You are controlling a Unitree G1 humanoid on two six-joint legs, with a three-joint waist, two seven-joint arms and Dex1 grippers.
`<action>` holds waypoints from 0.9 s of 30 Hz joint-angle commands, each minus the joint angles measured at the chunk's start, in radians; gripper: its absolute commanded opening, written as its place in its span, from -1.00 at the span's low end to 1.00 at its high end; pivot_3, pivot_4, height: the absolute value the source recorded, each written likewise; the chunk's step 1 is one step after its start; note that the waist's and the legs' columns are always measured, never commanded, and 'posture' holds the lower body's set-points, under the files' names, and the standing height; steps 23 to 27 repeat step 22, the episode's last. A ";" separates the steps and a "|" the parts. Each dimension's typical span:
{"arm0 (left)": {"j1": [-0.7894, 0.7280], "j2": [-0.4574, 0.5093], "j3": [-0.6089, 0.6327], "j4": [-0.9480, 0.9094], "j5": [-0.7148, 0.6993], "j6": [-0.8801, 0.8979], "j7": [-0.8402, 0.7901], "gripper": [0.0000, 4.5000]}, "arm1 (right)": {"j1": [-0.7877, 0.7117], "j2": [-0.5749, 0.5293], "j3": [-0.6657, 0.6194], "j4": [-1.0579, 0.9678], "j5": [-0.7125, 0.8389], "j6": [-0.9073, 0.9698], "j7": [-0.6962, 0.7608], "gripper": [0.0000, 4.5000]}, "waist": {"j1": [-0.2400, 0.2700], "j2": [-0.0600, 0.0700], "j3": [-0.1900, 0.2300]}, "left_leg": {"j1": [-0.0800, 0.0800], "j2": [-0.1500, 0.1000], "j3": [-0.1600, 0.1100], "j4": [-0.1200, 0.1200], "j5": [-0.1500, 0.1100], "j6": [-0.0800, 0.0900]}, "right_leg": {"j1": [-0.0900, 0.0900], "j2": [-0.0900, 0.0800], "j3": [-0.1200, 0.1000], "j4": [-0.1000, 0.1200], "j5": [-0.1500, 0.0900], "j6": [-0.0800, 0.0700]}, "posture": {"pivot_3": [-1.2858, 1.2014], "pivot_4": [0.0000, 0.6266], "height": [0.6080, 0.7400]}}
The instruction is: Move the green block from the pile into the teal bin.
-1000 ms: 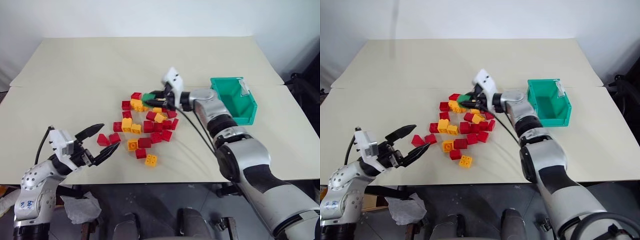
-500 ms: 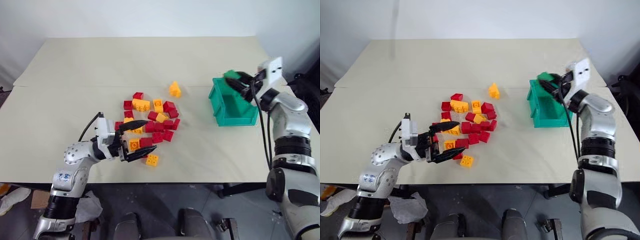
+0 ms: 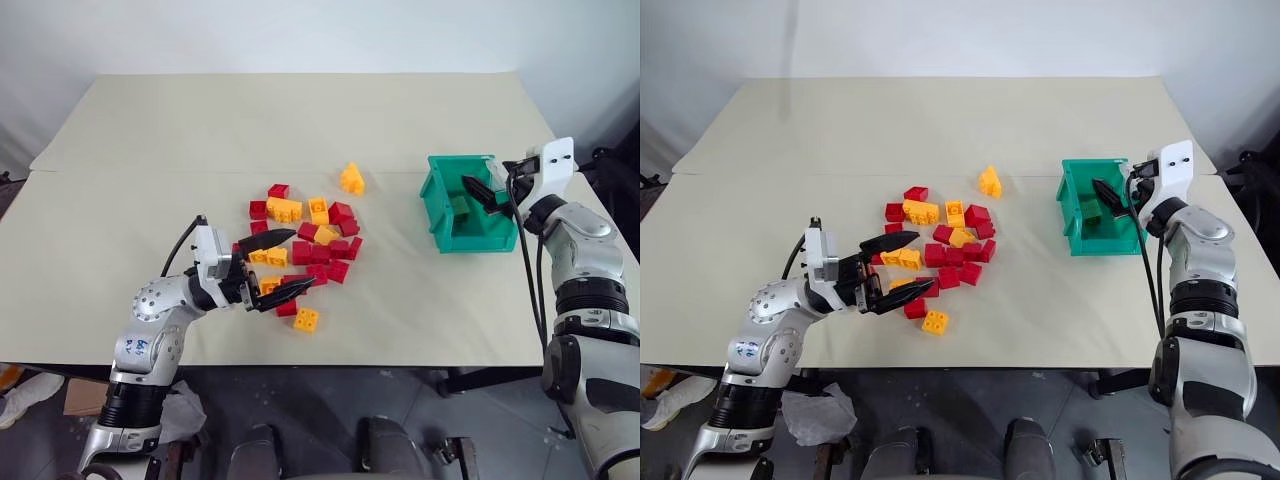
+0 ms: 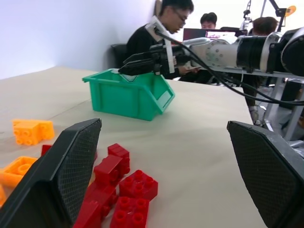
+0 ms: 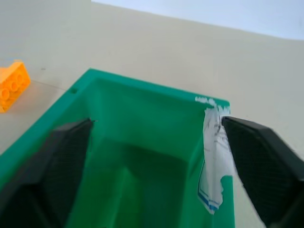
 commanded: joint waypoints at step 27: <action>0.323 0.237 0.287 -0.017 0.108 -0.129 0.082 1.00 | 0.899 -0.092 -0.005 -0.909 0.323 -0.088 0.532 0.99 | 0.047 -0.001 0.000 | 0.000 0.000 0.001 0.003 -0.002 0.002 | 0.002 0.000 0.000 -0.006 0.001 0.001 | 0.03 -0.52 1.00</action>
